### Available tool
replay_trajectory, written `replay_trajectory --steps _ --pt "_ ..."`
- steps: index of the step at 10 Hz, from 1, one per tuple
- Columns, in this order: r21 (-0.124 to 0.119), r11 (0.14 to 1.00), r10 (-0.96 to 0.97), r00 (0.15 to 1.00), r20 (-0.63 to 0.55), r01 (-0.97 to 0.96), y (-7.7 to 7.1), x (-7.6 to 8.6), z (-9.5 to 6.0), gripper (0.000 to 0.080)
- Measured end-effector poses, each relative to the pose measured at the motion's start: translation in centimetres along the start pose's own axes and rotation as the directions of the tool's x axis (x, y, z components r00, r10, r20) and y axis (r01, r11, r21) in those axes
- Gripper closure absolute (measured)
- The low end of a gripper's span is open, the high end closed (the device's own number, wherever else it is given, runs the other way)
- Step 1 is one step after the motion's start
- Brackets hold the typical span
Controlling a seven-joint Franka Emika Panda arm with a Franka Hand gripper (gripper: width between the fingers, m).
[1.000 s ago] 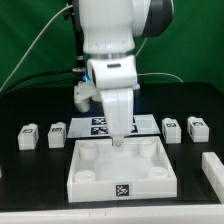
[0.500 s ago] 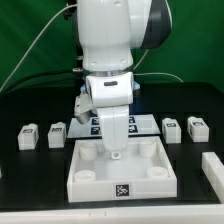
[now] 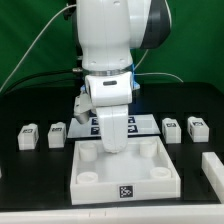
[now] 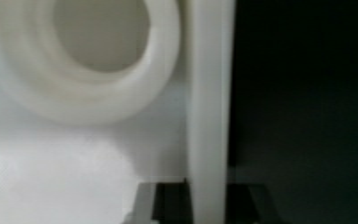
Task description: Assemble one leg
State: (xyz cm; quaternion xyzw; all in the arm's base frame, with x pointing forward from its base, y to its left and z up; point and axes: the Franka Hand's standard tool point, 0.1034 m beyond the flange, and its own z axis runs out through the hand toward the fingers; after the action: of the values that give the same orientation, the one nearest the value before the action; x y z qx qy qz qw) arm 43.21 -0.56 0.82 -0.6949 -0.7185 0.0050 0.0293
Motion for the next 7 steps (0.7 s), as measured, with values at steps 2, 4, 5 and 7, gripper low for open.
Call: replay_trajectory --steps 2,4,5,7 --pt "-0.001 1.0 0.0 1.0 0.0 0.0 0.0 0.0 0.0 0.0741" --pt "-0.001 1.0 0.0 1.0 0.0 0.0 0.0 0.0 0.0 0.0741" --pt "-0.001 1.0 0.0 1.0 0.0 0.0 0.0 0.0 0.0 0.0741" --pt "-0.014 0.999 0.041 0.999 -0.007 -0.041 1.3 1.3 0.0 0.0741"
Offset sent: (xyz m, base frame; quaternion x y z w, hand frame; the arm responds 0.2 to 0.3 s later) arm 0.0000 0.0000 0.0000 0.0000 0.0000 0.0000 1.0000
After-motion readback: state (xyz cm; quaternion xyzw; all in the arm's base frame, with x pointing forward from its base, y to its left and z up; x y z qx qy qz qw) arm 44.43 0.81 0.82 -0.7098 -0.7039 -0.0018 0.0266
